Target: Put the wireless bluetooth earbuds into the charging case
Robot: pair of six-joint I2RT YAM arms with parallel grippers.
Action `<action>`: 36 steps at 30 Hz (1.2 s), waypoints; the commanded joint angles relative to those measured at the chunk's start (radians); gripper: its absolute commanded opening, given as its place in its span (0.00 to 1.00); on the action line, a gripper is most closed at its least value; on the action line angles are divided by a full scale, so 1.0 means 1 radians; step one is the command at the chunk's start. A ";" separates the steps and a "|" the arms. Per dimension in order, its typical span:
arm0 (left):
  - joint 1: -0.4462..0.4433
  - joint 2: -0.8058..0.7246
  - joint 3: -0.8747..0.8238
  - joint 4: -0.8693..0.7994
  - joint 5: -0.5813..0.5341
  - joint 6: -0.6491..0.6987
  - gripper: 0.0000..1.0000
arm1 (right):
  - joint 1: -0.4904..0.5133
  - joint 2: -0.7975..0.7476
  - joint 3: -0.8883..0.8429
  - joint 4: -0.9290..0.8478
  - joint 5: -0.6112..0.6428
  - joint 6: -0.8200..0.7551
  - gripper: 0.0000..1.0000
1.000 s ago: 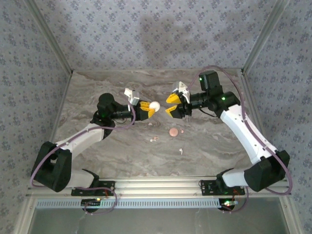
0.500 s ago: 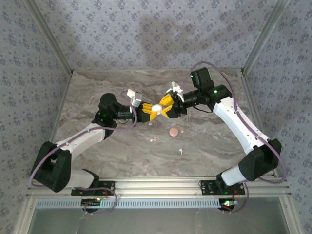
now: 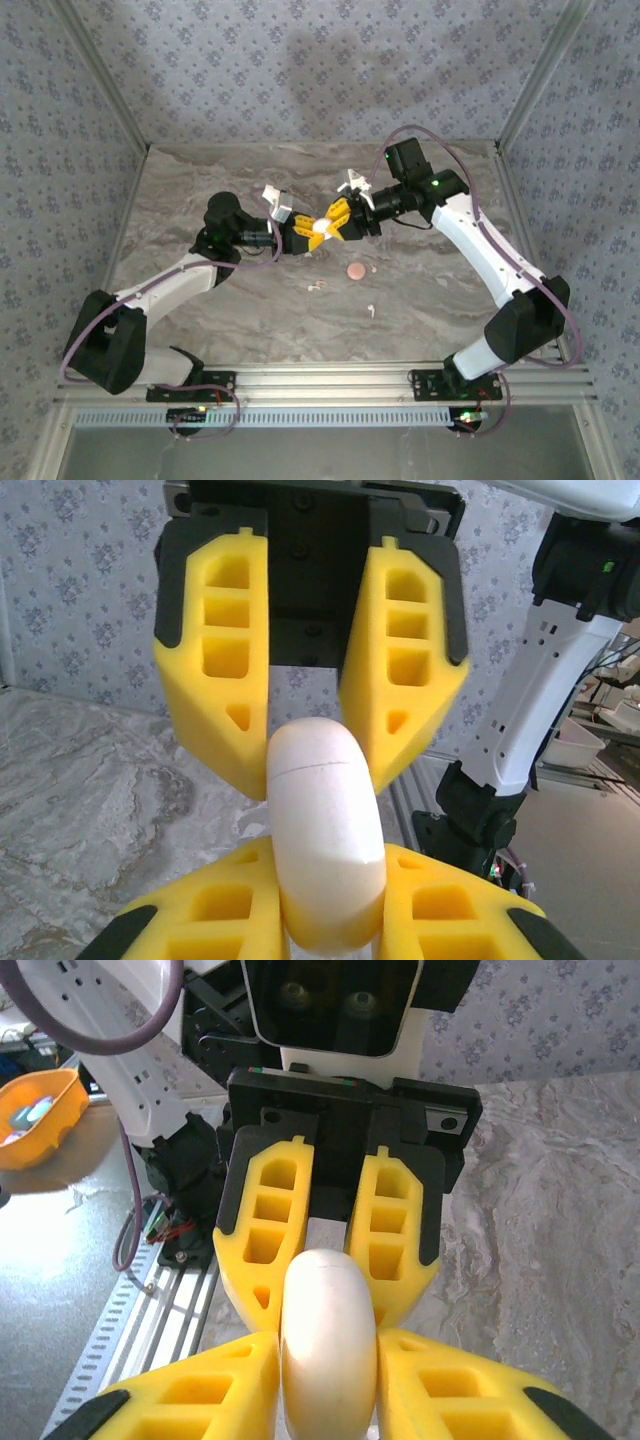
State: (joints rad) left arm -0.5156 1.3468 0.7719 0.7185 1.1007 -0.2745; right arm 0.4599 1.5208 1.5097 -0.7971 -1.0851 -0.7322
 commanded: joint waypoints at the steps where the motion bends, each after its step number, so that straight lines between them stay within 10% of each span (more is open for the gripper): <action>1: -0.002 -0.005 0.046 0.042 -0.013 -0.007 0.18 | 0.017 0.011 0.041 -0.084 -0.029 -0.041 0.24; 7: -0.001 -0.019 0.047 -0.009 -0.042 0.030 0.24 | 0.018 -0.008 0.037 -0.093 0.015 -0.055 0.16; 14: 0.000 -0.067 0.080 -0.278 -0.132 0.230 0.54 | 0.022 -0.062 -0.004 -0.088 0.143 -0.016 0.15; 36: 0.007 -0.065 0.196 -0.701 -0.159 0.507 0.56 | 0.107 -0.154 -0.026 -0.157 0.536 -0.036 0.14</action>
State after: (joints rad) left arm -0.5121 1.3033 0.9253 0.0898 0.9367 0.1696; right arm 0.5529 1.3983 1.4807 -0.9165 -0.6132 -0.7509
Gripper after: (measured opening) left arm 0.557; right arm 0.147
